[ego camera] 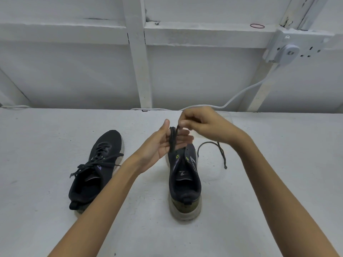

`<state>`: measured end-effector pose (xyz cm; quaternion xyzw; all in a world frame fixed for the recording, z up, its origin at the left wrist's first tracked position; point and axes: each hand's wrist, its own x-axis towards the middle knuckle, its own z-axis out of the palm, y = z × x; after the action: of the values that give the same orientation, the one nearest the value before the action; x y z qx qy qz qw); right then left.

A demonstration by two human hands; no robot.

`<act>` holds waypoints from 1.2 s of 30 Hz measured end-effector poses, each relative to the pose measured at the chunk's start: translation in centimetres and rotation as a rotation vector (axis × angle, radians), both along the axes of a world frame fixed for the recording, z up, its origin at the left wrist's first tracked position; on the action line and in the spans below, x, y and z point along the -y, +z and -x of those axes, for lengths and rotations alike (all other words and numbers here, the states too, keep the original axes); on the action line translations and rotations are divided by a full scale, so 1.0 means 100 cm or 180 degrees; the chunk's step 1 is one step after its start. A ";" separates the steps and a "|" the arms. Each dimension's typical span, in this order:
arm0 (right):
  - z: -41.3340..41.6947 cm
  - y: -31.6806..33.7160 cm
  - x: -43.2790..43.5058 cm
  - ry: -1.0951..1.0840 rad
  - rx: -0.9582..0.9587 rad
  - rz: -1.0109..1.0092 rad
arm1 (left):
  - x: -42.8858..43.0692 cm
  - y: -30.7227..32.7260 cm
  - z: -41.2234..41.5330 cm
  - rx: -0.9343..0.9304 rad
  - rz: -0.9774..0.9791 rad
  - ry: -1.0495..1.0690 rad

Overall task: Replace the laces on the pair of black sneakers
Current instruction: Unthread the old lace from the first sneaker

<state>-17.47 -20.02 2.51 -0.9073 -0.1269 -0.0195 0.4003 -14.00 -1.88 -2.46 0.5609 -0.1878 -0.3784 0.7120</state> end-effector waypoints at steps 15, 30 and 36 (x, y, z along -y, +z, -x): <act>0.031 -0.056 -0.021 0.0261 -0.0763 -0.0179 | -0.001 0.015 -0.014 0.0075 0.0286 0.0178; -0.023 -0.039 0.004 -0.0536 0.0460 -0.0847 | 0.003 0.012 -0.004 0.0169 -0.0053 -0.0107; 0.001 -0.080 -0.020 -0.0604 -0.0159 -0.0550 | 0.003 0.014 -0.010 -0.0110 0.0405 0.0225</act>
<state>-17.59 -18.06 -5.44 -0.8776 -0.0283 -0.0456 0.4763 -13.03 -2.21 -1.03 0.5141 -0.1792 -0.3501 0.7623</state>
